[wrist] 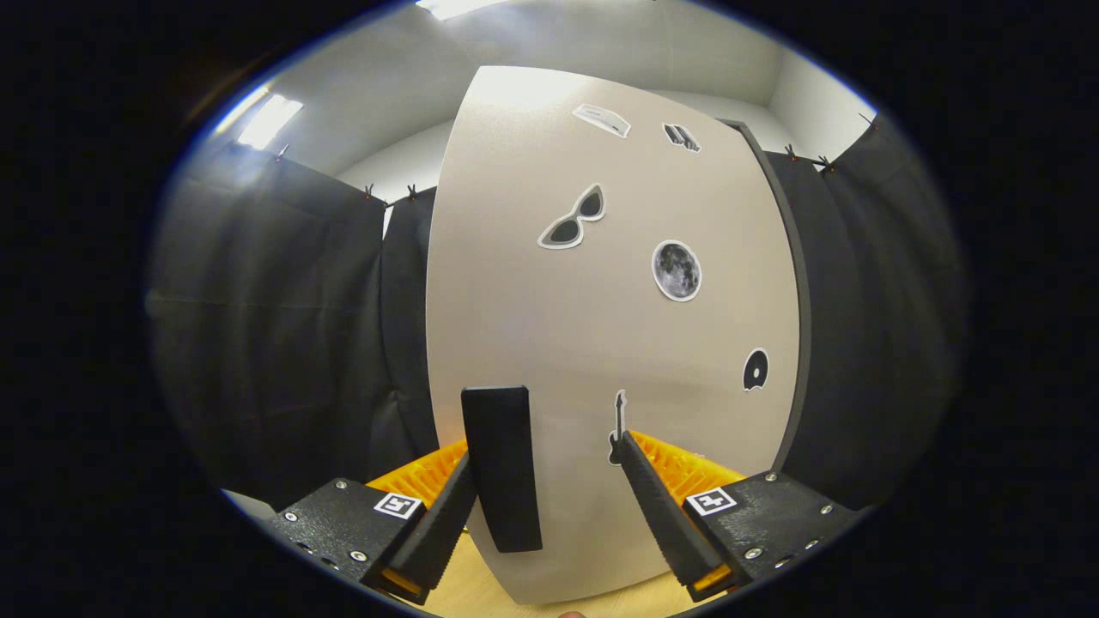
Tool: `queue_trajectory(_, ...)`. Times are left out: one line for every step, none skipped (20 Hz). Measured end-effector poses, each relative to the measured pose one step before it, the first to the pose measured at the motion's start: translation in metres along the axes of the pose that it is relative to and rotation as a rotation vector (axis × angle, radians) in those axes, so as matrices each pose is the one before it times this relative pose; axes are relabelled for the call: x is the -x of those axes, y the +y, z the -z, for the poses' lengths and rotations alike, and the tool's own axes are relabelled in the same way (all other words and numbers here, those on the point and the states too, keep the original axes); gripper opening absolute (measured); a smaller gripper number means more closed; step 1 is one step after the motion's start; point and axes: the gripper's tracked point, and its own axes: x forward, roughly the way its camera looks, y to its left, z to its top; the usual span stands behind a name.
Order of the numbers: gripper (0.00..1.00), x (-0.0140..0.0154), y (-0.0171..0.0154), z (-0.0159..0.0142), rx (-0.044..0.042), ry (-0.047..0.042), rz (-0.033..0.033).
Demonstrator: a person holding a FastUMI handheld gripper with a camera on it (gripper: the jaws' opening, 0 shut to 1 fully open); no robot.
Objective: Open the shoe cabinet door, grab the shoes and put them into the shoe cabinet, then close the shoe cabinet door.
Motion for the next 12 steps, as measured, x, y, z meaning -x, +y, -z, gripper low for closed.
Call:
queue_trajectory(0.96,-0.00827,0.00331,-0.00015,-0.00568,-0.00069,0.00093)
queue_trajectory(0.96,-0.00701,0.00122,-0.00052,-0.00016,-0.00118,0.00181)
queue_trajectory(0.96,-0.0018,-0.00319,-0.00144,0.00286,-0.00319,0.00547)
queue_trajectory(0.96,-0.00284,0.00369,0.00125,0.00403,-0.00025,0.00764)
queue_trajectory(0.96,-0.00556,0.00261,-0.00015,0.00547,-0.00475,0.00869)
queue_trajectory(0.96,-0.01109,0.00526,0.00207,0.00226,0.00018,0.00878)
queue_trajectory(0.97,-0.00535,0.00149,0.00003,-0.001,-0.00164,0.00761)
queue_trajectory(0.96,-0.00039,-0.00316,0.00088,-0.00218,0.00311,0.00654)
queue_trajectory(0.96,-0.00574,0.00193,-0.0003,-0.0004,-0.00074,0.00722)
queue_trajectory(0.96,-0.00213,0.00119,-0.0002,-0.00153,0.00096,0.00914)
queue_trajectory(0.96,-0.00342,0.00189,0.00009,0.00015,-0.00159,0.00928)
queue_trajectory(0.96,-0.00313,0.00119,0.00015,-0.00162,-0.00085,0.01105)
